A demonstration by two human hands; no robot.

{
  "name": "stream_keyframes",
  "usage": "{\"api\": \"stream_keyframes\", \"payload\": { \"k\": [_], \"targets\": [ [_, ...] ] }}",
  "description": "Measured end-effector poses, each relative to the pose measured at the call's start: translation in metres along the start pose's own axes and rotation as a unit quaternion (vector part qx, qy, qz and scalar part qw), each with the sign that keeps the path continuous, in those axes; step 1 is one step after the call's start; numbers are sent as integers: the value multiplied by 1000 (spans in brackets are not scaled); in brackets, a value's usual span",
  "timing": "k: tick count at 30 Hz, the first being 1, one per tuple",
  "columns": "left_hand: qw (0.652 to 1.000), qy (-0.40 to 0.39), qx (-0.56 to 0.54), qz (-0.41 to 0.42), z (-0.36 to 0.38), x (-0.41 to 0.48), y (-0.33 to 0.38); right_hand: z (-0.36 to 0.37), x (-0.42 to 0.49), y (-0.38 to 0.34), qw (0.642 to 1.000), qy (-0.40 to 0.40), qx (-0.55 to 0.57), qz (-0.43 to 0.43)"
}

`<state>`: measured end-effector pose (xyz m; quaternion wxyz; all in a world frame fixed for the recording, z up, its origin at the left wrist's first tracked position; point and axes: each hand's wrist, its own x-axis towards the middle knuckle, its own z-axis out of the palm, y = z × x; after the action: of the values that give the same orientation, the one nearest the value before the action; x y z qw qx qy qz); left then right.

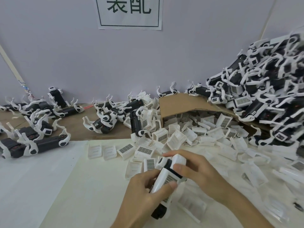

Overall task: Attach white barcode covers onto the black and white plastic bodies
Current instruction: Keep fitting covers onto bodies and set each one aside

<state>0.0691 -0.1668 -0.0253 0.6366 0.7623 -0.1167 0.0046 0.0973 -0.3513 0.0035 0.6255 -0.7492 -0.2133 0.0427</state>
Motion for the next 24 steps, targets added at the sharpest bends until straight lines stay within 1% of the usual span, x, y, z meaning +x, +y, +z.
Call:
{"api": "stream_keyframes", "payload": {
  "k": [2, 3, 5, 7, 8, 9, 11, 12, 13, 14, 15, 16, 17, 18, 19, 20, 21, 22, 24],
  "targets": [
    [1000, 20, -9, 17, 0, 3, -1, -6, -2, -4, 1000, -16, -16, 10],
    [998, 41, -35, 25, -2, 5, -1, -8, -3, -6, 999, -28, -7, 23],
    [990, 93, -101, 36, -11, 11, -3, -15, -4, -7, 997, -55, 31, 50],
    [979, 145, -135, 41, -23, 15, -4, -20, -1, -6, 991, -79, 66, 83],
    [975, 167, -144, 38, -28, 17, -6, -23, 1, -6, 989, -82, 78, 96],
    [972, 184, -146, 33, -31, 18, -8, -29, 5, -8, 990, -66, 78, 99],
    [970, 197, -137, 25, -32, 19, -12, -49, 18, -25, 993, -11, 76, 94],
    [971, 197, -133, 26, -30, 19, -13, -65, 25, -39, 993, 32, 82, 79],
    [971, 197, -129, 29, -28, 19, -13, -83, 33, -56, 988, 89, 105, 66],
    [972, 196, -126, 34, -26, 20, -14, -105, 42, -78, 978, 169, 109, 49],
    [974, 191, -118, 39, -23, 21, -15, -128, 53, -103, 955, 267, 124, 32],
    [976, 182, -111, 42, -21, 21, -17, -149, 61, -131, 925, 351, 144, -18],
    [978, 172, -107, 42, -18, 21, -19, -173, 70, -153, 894, 384, 212, -92],
    [980, 165, -108, 39, -16, 22, -21, -191, 78, -170, 867, 382, 287, -140],
    [980, 159, -111, 33, -16, 23, -22, -205, 89, -179, 846, 376, 345, -157],
    [981, 155, -114, 28, -14, 24, -22, -208, 95, -183, 846, 382, 343, -141],
    [982, 150, -112, 23, -14, 25, -23, -201, 100, -180, 868, 389, 290, -110],
    [983, 147, -108, 20, -14, 25, -23, -191, 106, -165, 896, 379, 212, -89],
    [984, 149, -99, 14, -14, 24, -24, -155, 108, -119, 940, 327, 80, -46]
  ]
}}
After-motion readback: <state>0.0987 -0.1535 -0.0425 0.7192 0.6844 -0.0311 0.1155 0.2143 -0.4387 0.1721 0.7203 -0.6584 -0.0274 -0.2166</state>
